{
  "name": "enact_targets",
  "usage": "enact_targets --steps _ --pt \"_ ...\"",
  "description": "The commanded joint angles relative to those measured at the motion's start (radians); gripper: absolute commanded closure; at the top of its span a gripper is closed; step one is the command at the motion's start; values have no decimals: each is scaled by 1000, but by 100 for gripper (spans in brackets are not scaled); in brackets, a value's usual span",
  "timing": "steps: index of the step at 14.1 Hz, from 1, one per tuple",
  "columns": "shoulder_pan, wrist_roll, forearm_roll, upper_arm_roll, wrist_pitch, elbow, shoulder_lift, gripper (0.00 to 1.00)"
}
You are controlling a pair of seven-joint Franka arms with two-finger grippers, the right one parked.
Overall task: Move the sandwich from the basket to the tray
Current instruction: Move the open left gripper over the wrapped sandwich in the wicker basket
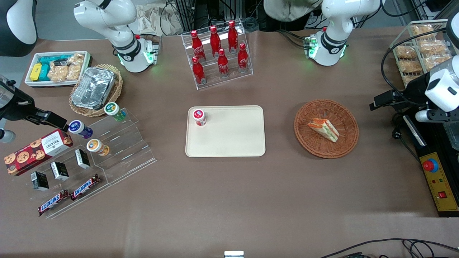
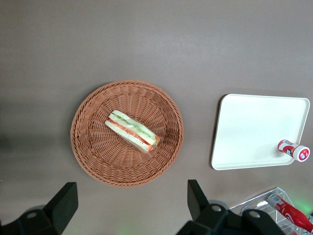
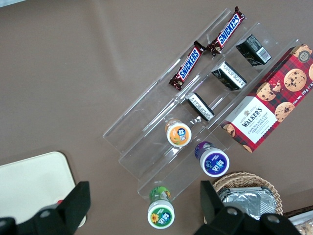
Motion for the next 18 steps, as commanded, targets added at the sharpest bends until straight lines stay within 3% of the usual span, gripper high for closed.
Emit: enact_targets --steps 1,6,8,14,18 --pt "-7 -47 8 -10 4 7 6 1" --pt "-10 -114 23 -10 -8 -35 5 1" --pt "-35 -113 120 -18 12 -84 -21 1" --pt "-56 -122 134 -19 369 -490 -205 1" --pt "-93 -167 128 -19 475 -617 -202 1"
